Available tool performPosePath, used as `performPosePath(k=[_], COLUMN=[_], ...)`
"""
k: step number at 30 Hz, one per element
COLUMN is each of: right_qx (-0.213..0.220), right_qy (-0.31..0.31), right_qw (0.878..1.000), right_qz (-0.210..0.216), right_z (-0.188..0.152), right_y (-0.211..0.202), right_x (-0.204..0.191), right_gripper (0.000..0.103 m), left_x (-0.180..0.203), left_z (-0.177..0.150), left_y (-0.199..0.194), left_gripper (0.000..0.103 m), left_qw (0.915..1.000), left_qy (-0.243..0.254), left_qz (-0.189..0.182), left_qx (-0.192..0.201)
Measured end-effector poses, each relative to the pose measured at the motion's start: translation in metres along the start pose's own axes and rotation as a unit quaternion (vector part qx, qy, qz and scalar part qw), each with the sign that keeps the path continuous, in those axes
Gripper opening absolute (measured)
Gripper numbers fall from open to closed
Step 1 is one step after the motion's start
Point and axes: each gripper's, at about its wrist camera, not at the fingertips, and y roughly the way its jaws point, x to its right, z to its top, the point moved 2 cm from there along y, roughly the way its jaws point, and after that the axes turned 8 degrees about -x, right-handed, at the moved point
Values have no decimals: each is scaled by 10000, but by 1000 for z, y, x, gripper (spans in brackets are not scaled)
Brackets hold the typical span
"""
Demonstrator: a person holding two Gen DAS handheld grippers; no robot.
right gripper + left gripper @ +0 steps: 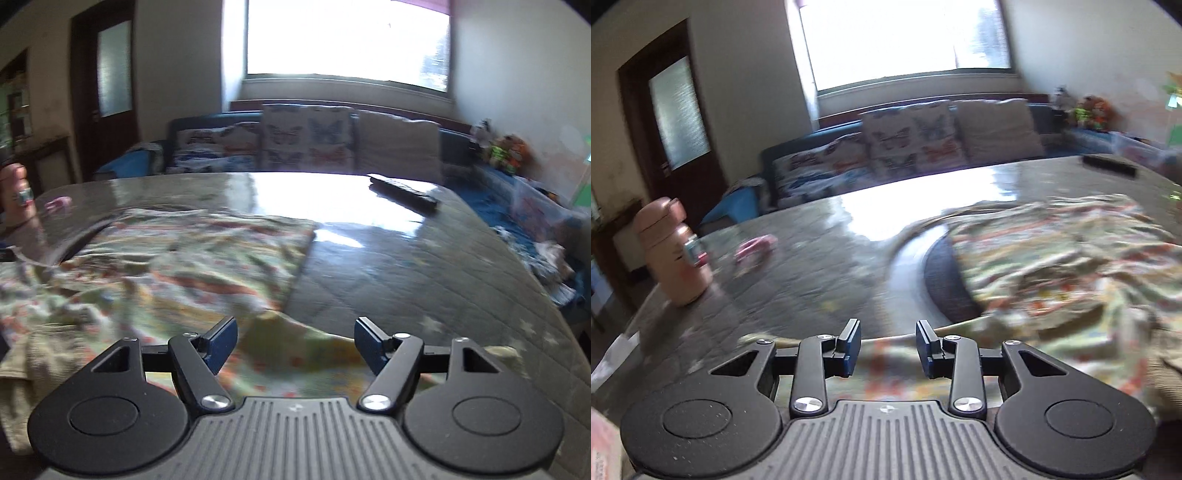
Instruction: Fold clothes
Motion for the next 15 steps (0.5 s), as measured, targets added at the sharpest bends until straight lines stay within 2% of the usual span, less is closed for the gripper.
performPosePath(k=[3,6,9,15], right_qx=[-75,-187,-290,-590], right_qy=[-323,-615,-907,-1227], right_qw=[9991,9968,9935,9883], right_qz=[281,480,631,692], right_z=[2,0,-8,-28], right_y=[5,11,13,12], right_x=[-25,-45,-62,-73], right_gripper=[67,61,60,57], left_x=[33,59,79,95], left_z=[5,3,-5,-26], left_y=[3,11,13,5], left_gripper=[36,36,36,36], left_qw=[9984,9953,9909,9832], left_qy=[425,788,1109,1604], left_qz=[-373,-560,-760,-857], left_qx=[62,52,25,138])
